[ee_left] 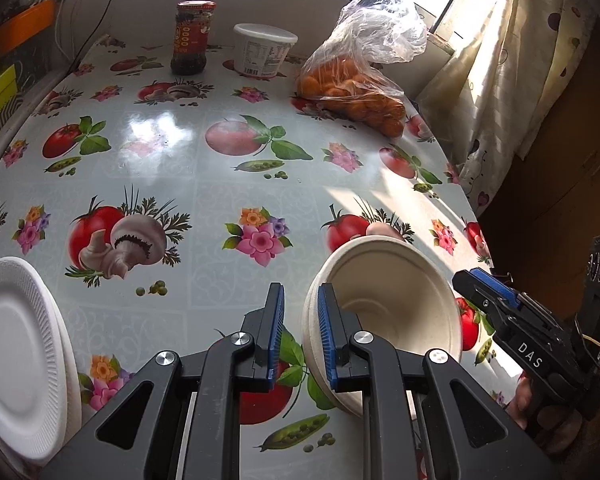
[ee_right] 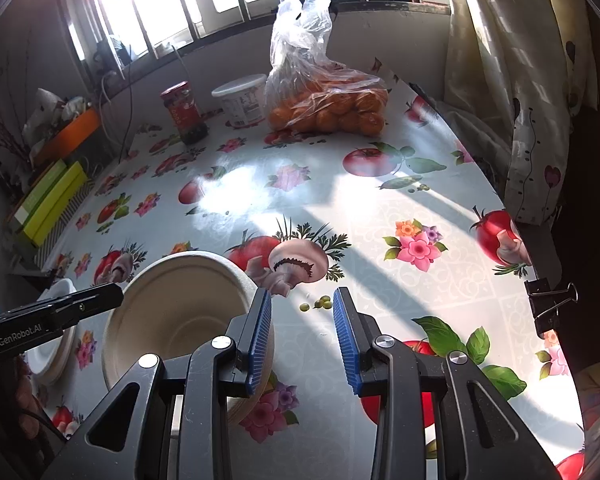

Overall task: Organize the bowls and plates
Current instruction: 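Lower the right tool's beige bowl into the left tool's bowl and open the right tool, then grasp the nested bowl stack rim with the right tool while the left tool holds it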

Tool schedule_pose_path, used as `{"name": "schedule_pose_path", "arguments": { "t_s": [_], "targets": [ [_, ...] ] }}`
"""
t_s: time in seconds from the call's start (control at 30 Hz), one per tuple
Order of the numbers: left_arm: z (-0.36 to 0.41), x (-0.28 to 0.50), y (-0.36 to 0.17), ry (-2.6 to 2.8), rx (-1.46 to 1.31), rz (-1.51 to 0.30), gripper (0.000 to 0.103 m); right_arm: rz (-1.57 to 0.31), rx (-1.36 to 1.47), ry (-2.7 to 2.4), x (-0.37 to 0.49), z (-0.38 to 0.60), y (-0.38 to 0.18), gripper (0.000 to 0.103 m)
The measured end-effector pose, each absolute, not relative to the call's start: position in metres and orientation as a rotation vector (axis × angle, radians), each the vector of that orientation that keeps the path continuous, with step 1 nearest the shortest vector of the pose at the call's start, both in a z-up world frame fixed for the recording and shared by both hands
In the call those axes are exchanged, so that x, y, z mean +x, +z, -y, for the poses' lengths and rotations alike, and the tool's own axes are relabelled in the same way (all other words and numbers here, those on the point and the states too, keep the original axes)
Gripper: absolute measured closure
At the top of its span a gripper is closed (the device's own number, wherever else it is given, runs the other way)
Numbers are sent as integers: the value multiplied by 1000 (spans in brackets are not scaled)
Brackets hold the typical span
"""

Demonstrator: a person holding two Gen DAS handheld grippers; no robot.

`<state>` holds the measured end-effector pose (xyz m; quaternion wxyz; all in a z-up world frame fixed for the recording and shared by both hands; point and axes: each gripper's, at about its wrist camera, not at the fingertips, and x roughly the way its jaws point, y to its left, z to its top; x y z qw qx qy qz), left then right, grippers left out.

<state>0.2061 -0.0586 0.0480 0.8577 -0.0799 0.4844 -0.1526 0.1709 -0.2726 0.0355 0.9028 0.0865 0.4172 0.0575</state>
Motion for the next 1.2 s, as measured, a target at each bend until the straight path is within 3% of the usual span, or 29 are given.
{"name": "schedule_pose_path", "arguments": {
  "t_s": [0.33,0.43,0.53,0.63,0.77,1.07,1.2],
  "targets": [
    [59,204,55,-286,-130,-967,85,-867,203,118,171,277,33,71],
    [60,202,54,-301,-141,-967,77,-861,219,122,168,278,33,71],
    [60,200,52,-305,-145,-968,76,-856,237,124,166,280,33,71],
    [58,199,50,-305,-149,-971,75,-845,264,121,162,284,34,66],
    [54,195,50,-304,-152,-956,75,-812,278,116,156,289,36,51],
    [31,183,40,-316,-186,-909,75,-742,283,136,137,297,35,38],
    [21,179,30,-358,-265,-919,74,-750,343,208,131,297,28,38]
  ]
}}
